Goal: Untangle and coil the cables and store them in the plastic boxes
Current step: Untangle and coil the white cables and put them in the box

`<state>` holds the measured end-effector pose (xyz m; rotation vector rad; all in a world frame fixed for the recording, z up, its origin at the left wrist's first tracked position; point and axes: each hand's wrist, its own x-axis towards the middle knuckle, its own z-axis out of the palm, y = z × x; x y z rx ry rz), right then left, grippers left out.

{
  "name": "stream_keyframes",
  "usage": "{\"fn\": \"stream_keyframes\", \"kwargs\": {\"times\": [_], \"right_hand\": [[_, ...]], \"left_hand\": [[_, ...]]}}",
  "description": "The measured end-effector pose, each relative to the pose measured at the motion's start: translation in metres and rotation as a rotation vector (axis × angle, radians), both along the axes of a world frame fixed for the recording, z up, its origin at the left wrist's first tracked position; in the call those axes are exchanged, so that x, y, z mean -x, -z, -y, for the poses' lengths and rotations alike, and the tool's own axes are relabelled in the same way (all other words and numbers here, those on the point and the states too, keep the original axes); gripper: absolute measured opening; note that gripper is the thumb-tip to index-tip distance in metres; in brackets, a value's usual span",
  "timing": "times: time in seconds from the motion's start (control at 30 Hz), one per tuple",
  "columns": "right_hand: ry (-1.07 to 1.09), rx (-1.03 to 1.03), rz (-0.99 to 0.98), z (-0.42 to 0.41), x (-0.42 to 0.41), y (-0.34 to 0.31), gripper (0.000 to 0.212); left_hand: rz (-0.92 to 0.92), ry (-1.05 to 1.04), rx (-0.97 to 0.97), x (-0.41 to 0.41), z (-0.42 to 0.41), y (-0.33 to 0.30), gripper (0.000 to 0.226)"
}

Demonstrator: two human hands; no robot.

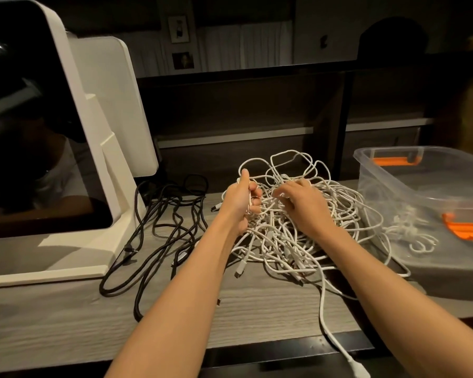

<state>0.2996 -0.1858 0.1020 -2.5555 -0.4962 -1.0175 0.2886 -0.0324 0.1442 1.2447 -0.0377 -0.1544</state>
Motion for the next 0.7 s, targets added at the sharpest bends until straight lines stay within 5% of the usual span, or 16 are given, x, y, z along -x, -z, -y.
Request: {"fn": "stream_keyframes", "kwargs": {"times": [0.17,0.4,0.7], "right_hand": [[0.037,-0.011,0.028,0.001,-0.006,0.003,0.011],[-0.139,-0.258,0.179,-0.001,0.004,-0.005,0.015],[-0.242,-0.305,0.223,-0.013,0.007,-0.01,0.011]], "left_hand": [[-0.151,0.115,0.111,0.001,0.0,-0.002,0.046],[0.188,-0.062,-0.352,0.007,0.01,0.002,0.039],[0.234,0.058,-0.485,0.009,0.006,0.003,0.039]]}}
